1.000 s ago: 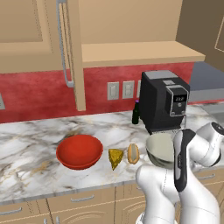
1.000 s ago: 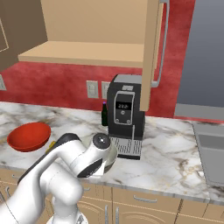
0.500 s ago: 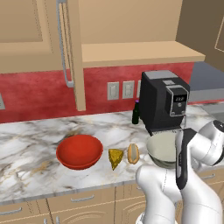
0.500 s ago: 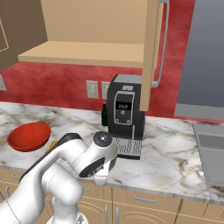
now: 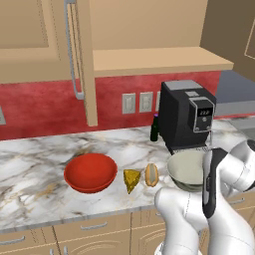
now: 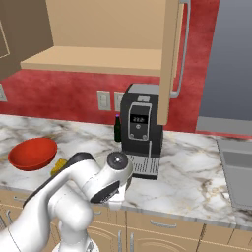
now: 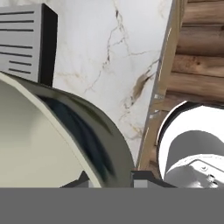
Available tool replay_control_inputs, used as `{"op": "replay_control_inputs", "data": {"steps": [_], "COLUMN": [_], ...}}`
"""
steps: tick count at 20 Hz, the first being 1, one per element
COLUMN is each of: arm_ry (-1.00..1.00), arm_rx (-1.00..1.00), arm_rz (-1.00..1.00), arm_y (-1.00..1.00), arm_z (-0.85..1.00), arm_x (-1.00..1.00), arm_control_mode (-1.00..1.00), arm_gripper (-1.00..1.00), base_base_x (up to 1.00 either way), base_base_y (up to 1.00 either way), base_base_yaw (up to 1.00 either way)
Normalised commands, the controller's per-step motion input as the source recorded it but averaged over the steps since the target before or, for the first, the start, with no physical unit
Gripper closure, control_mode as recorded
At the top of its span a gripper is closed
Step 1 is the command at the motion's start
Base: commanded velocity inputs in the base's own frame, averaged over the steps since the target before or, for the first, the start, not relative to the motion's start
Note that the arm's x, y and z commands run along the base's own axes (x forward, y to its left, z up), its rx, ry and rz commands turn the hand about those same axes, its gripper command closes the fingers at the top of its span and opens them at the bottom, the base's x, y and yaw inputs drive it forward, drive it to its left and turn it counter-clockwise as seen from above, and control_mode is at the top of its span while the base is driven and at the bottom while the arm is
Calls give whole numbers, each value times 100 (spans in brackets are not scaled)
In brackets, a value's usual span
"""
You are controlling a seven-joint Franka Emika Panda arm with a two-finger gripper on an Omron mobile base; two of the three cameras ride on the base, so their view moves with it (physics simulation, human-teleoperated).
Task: Pick both bowls and place them on the counter. Then place the cheese in one bowl and place the hotdog bun in the other bowl.
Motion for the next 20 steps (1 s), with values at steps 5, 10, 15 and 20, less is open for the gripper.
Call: {"op": "replay_control_inputs", "data": {"steps": [5,10,15,20], "arm_ry": [-8,-6,2,14], "arm_rx": [0,0,0,0], "arm_rz": [0,0,0,0], "arm_y": [-4,0,0,-2], "arm_z": [7,21,7,-1], "arm_x": [-4,-11,-1,4], "arm_control_mode": [-100,-100,-100,-100], "arm_gripper": [100,100,100,100], "base_base_x": [0,0,0,0], "base_base_y": [0,0,0,0], "base_base_yaw": [0,0,0,0]}}
